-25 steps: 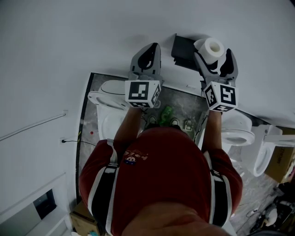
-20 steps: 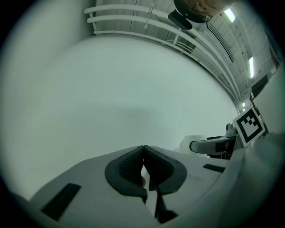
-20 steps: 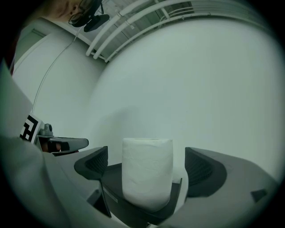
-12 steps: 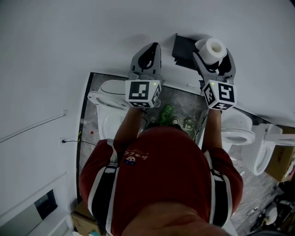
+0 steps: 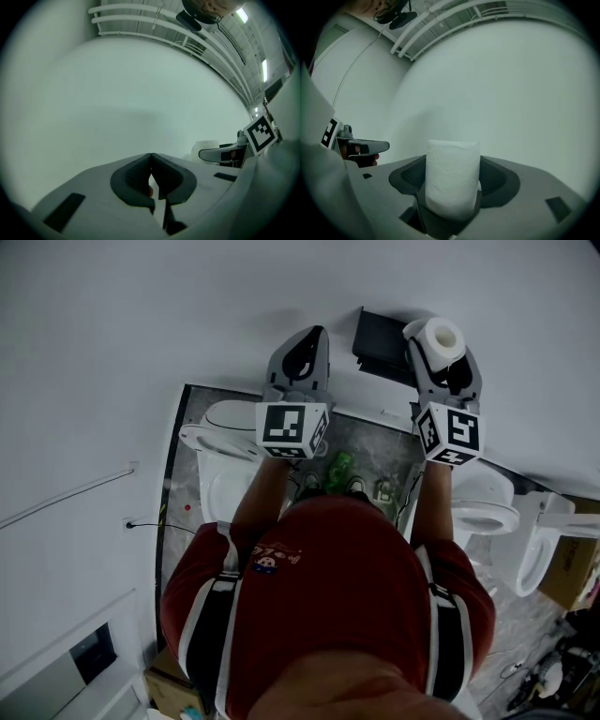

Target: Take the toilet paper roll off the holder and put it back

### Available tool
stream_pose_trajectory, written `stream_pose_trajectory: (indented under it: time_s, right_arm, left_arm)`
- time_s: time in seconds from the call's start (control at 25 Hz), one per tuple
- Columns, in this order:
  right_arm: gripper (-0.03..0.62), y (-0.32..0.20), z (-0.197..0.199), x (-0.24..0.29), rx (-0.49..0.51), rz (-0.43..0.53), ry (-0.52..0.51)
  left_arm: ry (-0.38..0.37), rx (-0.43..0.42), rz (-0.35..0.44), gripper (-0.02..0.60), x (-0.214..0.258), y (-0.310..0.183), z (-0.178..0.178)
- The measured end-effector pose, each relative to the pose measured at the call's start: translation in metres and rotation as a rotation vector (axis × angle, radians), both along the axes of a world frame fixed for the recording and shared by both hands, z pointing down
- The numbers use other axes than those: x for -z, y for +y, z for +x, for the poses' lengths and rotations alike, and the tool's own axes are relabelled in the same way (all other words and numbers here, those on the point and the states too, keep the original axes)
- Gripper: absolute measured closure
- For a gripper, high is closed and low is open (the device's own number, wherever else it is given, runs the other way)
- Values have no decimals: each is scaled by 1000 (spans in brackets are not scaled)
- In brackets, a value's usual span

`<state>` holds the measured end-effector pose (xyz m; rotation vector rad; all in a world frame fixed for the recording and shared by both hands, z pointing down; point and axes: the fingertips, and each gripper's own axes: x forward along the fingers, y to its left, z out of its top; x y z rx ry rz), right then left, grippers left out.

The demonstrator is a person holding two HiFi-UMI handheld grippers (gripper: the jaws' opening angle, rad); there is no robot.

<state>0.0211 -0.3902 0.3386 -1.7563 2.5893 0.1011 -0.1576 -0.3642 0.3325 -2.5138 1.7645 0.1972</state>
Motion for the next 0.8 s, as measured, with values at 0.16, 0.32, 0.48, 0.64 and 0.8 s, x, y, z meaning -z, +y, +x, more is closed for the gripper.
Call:
stream_pose_trajectory:
  time_s: [0.16, 0.32, 0.48, 0.64, 0.8]
  right_arm:
    - [260, 1, 0, 1, 0, 4, 3]
    - [261, 1, 1, 2, -4, 4, 4]
    - [261, 2, 1, 5, -8, 17, 4]
    - [261, 5, 8, 17, -13, 48, -6]
    - [261, 8, 14, 28, -29, 76, -19]
  left_arm:
    - [1, 0, -1, 563, 0, 1, 0]
    - [2, -2, 3, 563, 2, 1, 3]
    - [4, -5, 12, 563, 5, 2, 3]
    - [6, -8, 18, 563, 10, 2, 8]
    - [8, -18, 24, 563, 12, 1, 13]
